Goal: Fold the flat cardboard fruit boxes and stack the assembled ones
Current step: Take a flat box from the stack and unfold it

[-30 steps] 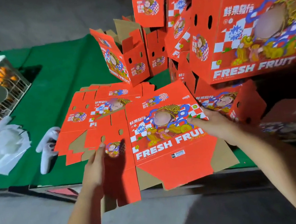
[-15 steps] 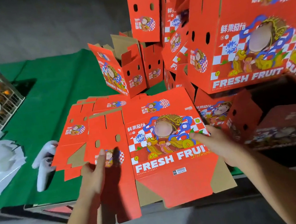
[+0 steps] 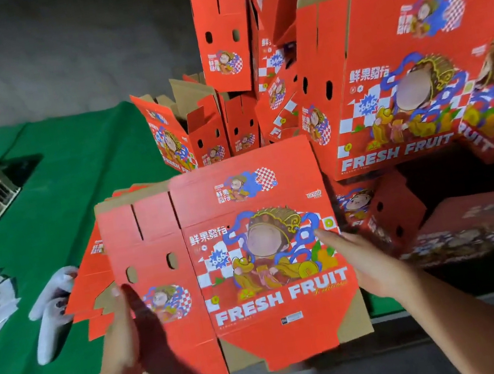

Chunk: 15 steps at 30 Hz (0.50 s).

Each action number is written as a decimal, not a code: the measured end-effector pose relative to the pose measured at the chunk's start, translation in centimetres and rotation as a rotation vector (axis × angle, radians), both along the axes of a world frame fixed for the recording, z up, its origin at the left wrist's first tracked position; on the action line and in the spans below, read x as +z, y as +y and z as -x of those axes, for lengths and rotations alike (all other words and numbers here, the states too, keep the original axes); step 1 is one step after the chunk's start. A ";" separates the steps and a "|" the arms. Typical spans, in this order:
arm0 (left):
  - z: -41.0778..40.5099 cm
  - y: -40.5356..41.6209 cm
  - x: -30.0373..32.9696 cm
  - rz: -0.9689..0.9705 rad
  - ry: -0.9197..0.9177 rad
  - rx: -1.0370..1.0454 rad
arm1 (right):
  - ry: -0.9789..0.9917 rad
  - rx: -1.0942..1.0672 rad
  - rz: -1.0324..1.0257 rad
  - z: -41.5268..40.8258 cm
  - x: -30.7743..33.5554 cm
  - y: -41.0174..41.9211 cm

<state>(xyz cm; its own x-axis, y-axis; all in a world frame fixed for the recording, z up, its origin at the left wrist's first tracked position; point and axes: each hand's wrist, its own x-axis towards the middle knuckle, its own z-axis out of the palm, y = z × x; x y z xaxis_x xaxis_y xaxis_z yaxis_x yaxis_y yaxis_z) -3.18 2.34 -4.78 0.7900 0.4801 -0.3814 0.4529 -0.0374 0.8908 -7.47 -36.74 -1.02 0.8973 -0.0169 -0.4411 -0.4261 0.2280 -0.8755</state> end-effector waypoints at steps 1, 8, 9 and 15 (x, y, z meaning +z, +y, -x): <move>0.0 -0.3 0.5 0.023 -0.022 -0.005 | -0.012 -0.023 0.035 -0.2 0.1 0.2; -0.9 -2.4 3.2 0.603 -0.083 -0.438 | -0.105 0.198 0.121 -0.7 0.4 4.7; -1.3 -3.4 3.2 0.679 -0.154 -0.472 | -0.129 0.200 0.199 -0.9 0.5 6.0; -2.1 -4.6 4.6 0.394 -0.154 -0.236 | -0.026 -0.078 0.241 -2.5 2.0 5.1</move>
<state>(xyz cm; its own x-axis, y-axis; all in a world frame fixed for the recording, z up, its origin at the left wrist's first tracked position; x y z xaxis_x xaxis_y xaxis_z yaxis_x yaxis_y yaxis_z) -1.04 -2.22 -0.20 0.9217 0.1229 -0.3679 0.3340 0.2305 0.9139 -5.00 -31.60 1.00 0.9001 -0.1884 -0.3929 -0.3922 0.0424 -0.9189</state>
